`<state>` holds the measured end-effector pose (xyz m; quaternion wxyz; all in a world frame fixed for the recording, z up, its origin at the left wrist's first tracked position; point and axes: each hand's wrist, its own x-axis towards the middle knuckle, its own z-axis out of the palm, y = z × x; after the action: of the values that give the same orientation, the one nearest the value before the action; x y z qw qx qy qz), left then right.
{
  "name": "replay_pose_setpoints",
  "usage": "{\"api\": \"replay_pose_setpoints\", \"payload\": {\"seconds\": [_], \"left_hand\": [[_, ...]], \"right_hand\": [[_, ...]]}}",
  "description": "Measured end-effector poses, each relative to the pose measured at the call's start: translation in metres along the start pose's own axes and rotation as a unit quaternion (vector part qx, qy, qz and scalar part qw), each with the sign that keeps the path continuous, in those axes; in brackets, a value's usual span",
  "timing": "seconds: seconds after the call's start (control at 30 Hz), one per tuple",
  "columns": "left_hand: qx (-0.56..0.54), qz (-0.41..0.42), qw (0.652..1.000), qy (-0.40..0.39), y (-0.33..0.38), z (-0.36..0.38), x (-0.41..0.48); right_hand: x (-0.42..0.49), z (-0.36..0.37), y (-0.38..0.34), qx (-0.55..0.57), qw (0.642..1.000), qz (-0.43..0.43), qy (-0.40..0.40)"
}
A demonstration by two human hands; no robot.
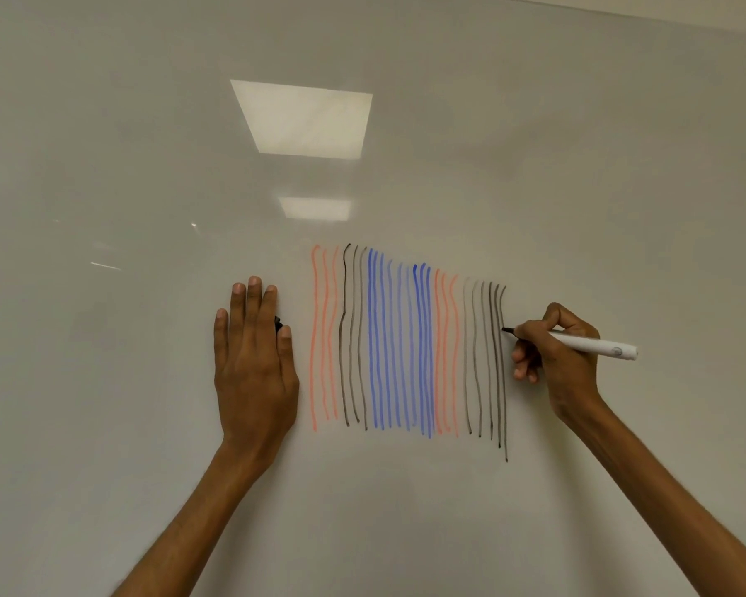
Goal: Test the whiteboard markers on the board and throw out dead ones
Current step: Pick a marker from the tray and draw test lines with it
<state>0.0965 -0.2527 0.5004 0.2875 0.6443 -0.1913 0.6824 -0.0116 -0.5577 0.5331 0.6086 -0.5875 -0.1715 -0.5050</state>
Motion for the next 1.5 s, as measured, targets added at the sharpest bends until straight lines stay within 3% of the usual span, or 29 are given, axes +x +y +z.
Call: {"api": "replay_pose_setpoints", "payload": {"seconds": [1.2,1.5], "left_hand": [[-0.003,0.006,1.000,-0.002,-0.002,0.000,-0.005],[-0.059,0.002,0.998,-0.018,-0.004,-0.003,-0.010]], "right_hand": [[-0.085,-0.046,0.062,-0.066,0.993,0.092,-0.039],[-0.090,-0.046,0.063,-0.047,0.993,0.105,-0.037]]}}
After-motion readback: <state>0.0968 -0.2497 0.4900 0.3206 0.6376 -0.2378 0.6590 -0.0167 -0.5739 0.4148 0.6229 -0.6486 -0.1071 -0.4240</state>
